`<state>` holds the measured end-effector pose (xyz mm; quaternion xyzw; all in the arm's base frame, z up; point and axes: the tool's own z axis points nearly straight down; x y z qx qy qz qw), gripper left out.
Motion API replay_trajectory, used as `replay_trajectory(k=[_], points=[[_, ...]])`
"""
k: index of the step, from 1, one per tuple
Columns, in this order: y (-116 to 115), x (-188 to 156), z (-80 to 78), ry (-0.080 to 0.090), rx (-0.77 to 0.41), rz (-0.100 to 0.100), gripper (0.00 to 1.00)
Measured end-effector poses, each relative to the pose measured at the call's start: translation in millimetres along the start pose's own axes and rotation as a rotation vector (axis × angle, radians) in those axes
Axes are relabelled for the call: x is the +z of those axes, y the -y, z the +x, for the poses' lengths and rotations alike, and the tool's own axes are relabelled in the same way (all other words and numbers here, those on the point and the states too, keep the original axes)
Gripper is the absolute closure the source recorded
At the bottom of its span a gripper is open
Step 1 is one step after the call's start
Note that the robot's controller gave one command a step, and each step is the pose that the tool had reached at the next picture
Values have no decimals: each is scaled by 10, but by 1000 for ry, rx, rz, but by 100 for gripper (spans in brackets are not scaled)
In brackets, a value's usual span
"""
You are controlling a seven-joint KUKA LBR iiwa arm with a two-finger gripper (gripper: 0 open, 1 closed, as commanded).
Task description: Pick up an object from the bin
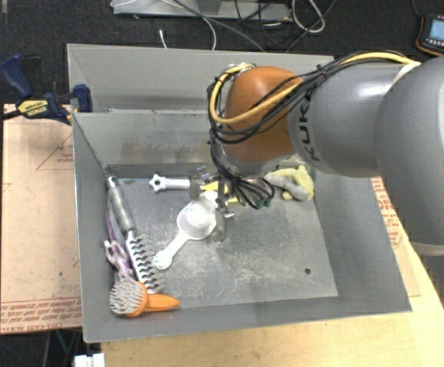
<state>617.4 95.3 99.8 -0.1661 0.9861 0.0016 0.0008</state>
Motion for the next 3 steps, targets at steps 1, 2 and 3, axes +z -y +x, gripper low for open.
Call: replay_trajectory(k=[1,2,3], points=[[240,296,-103,15,-90,4,0],[187,278,-52,10,11,3,100],[181,278,-47,9,19,3,100]])
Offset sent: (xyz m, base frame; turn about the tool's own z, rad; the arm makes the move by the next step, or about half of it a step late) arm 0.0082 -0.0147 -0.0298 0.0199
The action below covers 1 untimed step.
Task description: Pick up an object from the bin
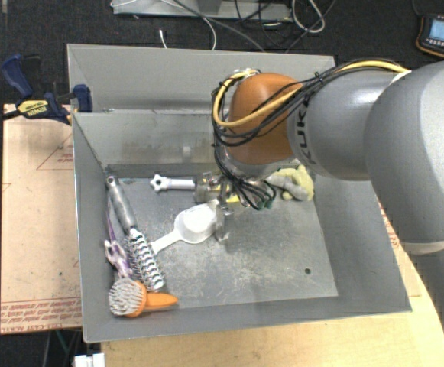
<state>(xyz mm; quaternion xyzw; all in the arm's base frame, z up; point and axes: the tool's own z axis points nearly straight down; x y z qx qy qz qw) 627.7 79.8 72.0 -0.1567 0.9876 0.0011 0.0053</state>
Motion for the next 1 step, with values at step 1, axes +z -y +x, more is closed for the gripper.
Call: replay_trajectory(k=[1], points=[[-2,-45,8,-2,1,0,100]])
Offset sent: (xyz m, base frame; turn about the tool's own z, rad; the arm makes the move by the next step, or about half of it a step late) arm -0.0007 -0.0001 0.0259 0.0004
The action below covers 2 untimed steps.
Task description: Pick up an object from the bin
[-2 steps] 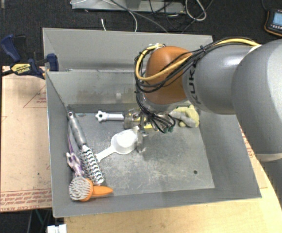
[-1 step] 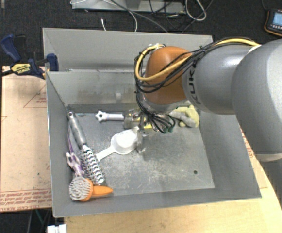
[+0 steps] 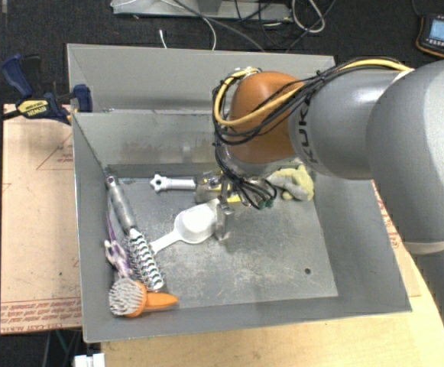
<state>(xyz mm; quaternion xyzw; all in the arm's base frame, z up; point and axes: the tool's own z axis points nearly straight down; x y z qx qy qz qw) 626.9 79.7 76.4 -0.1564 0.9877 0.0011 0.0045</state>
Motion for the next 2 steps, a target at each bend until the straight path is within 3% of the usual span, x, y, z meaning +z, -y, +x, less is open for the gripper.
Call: replay_trajectory(k=[2], points=[[-6,-320,-1,0,0,0,100]])
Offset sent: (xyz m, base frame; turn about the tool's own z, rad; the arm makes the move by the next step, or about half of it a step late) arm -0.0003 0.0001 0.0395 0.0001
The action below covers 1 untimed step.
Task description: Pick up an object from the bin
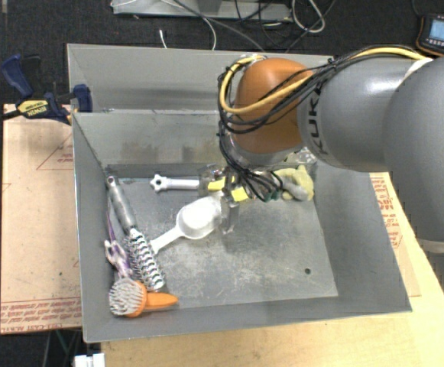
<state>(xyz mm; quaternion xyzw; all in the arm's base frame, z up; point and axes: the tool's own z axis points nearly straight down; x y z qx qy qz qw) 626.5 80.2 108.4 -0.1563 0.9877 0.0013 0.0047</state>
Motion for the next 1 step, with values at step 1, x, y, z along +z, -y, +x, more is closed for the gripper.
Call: replay_trajectory(k=[1], points=[[-4,-403,-2,0,1,0,100]])
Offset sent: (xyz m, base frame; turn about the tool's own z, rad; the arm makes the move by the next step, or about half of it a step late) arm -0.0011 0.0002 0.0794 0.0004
